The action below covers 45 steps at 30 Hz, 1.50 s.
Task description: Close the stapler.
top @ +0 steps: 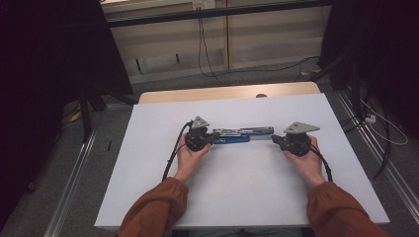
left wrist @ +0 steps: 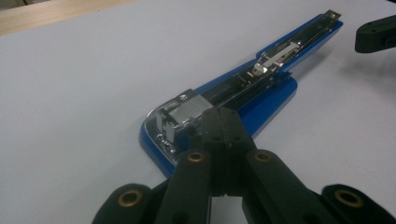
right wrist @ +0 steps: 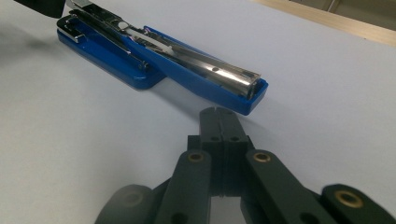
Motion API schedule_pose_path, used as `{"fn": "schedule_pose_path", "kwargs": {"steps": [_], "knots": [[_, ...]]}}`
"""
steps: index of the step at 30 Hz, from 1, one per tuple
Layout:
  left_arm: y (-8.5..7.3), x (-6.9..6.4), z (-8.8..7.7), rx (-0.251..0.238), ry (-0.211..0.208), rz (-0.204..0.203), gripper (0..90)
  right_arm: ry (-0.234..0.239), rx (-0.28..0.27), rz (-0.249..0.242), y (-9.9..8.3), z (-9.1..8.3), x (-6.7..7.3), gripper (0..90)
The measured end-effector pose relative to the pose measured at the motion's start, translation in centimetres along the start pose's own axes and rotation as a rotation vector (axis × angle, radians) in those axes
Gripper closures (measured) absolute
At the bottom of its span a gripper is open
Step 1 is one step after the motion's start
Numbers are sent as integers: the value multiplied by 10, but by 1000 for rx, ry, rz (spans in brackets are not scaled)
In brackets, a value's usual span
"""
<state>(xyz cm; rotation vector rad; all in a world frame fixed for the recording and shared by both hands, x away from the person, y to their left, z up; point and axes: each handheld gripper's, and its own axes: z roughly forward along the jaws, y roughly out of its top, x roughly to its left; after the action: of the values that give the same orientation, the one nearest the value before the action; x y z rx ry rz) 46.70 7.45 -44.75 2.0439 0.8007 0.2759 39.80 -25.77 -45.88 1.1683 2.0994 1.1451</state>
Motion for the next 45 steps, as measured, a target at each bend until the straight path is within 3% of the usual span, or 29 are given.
{"fn": "schedule_pose_path", "kwargs": {"steps": [3,12,18,21,30,34,39,45], "knots": [[-1,0,2,20,24,13,900,10,0,6,1,1,1,900],[-3,-1,6,13,25,18,900,21,20,11,3,3,1,900],[-3,-2,7,9,20,20,900,12,45,41,4,4,-3,900],[-3,-2,6,14,28,33,900,3,72,36,5,6,-7,900],[-3,-2,7,11,16,17,900,-24,146,19,6,17,-5,900],[-3,-2,6,17,22,34,900,-25,145,17,7,19,-4,900],[-3,-2,6,16,17,23,900,-42,150,-4,8,20,-1,900],[-4,-2,7,10,13,22,900,-42,149,6,9,22,-2,900]]}}
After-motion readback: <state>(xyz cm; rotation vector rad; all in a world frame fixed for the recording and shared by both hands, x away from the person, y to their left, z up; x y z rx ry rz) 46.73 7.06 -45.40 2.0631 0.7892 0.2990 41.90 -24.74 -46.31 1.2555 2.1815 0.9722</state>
